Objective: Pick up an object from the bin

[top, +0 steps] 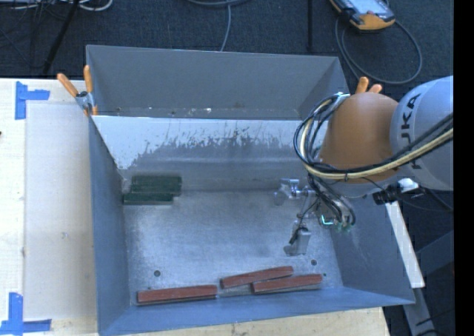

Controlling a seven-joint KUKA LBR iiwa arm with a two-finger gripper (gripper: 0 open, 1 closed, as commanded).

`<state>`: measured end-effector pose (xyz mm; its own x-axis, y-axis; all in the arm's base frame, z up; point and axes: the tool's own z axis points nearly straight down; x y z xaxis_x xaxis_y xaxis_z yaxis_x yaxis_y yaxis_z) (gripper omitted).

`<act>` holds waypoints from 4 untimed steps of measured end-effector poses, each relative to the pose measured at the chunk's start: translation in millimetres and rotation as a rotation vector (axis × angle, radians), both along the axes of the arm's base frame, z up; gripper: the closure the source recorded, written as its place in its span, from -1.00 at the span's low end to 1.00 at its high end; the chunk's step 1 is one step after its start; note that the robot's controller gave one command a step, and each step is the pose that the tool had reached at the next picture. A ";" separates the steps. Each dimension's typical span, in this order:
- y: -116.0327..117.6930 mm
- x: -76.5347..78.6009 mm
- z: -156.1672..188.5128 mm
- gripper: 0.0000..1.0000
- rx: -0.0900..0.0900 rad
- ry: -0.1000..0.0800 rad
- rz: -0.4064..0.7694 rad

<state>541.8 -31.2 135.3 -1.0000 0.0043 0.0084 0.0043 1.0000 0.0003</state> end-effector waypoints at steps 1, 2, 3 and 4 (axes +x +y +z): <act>0.0 1.9 3.7 -1.00 0.000 -0.007 0.001; -3.7 -49.2 -12.7 -1.00 0.000 -0.009 0.052; 18.9 -70.8 -9.8 -1.00 0.000 -0.002 0.132; 16.2 -69.8 -23.8 -1.00 0.002 -0.006 0.196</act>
Offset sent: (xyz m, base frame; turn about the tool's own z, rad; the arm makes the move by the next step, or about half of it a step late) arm -0.0714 -0.0061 -0.0196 -0.0717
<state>472.0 -15.0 111.5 -0.9817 -0.1903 0.0023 -0.1903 0.9817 0.0015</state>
